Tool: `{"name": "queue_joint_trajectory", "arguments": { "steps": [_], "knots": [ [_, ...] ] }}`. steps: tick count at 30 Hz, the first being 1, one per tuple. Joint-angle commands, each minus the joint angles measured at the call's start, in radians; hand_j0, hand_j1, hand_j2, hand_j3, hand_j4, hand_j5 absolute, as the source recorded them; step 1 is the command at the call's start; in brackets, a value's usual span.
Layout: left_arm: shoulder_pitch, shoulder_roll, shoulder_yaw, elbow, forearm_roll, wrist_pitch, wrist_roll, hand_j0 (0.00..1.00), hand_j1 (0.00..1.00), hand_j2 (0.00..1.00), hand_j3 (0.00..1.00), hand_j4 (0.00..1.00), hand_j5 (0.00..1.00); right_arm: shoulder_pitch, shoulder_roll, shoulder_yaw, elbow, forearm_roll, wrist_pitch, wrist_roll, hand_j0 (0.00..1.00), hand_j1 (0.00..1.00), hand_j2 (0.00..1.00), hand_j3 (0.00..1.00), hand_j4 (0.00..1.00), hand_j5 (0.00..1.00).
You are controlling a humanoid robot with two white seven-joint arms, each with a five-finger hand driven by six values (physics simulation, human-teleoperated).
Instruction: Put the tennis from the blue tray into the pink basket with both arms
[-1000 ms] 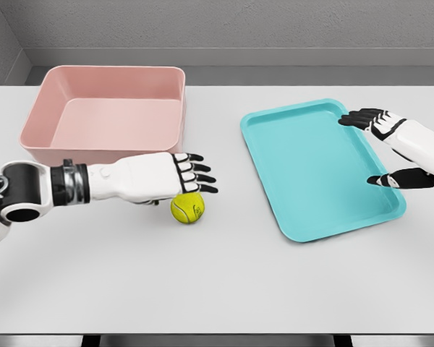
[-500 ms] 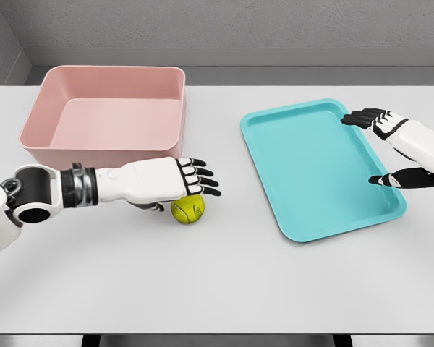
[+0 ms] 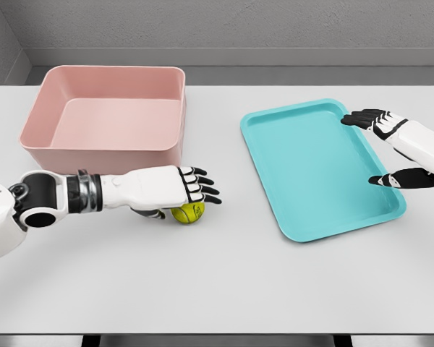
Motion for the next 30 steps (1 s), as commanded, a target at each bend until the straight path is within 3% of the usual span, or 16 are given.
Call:
{"name": "queue_joint_trajectory", "arguments": {
  "steps": [1, 6, 8, 11, 18, 22, 30],
  "knots": [
    [0.000, -0.001, -0.007, 0.004, 0.006, 0.001, 0.000, 1.00, 1.00, 1.00, 1.00, 1.00, 1.00, 0.000, 0.001, 0.001, 0.000, -0.008, 0.003, -0.001, 1.00, 1.00, 1.00, 1.00, 1.00, 1.00],
    [0.002, -0.001, -0.022, 0.004, 0.003, 0.001, 0.000, 0.98, 0.98, 0.98, 0.98, 0.98, 0.98, 0.000, 0.000, -0.001, 0.000, -0.008, 0.003, -0.001, 1.00, 1.00, 1.00, 1.00, 1.00, 1.00],
    [0.002, -0.001, -0.022, 0.004, -0.001, 0.001, 0.000, 0.88, 0.88, 0.88, 0.88, 0.88, 0.88, 0.000, 0.001, -0.001, 0.000, -0.008, 0.003, -0.001, 1.00, 1.00, 1.00, 1.00, 1.00, 1.00],
    [0.002, -0.001, -0.030, 0.004, -0.001, 0.001, 0.000, 0.85, 0.85, 0.85, 0.85, 0.85, 0.85, 0.000, 0.001, -0.001, 0.000, -0.008, 0.003, -0.001, 1.00, 1.00, 1.00, 1.00, 1.00, 1.00],
    [0.003, -0.001, -0.029, 0.016, 0.003, 0.001, -0.025, 0.61, 0.61, 0.61, 0.61, 0.61, 0.61, 0.000, 0.003, -0.001, 0.005, -0.008, 0.003, -0.001, 1.00, 1.00, 1.00, 1.00, 1.00, 1.00],
    [0.003, 0.001, -0.027, 0.027, 0.003, 0.001, -0.025, 0.55, 0.55, 0.55, 0.55, 0.55, 0.55, 0.000, 0.003, -0.001, 0.005, -0.008, 0.003, -0.001, 1.00, 1.00, 1.00, 1.00, 1.00, 1.00],
    [-0.006, 0.001, -0.027, 0.024, 0.006, 0.001, -0.025, 0.55, 0.55, 0.55, 0.55, 0.55, 0.55, 0.000, 0.003, -0.001, 0.005, -0.008, 0.003, -0.001, 1.00, 1.00, 1.00, 1.00, 1.00, 1.00]
  ]
}}
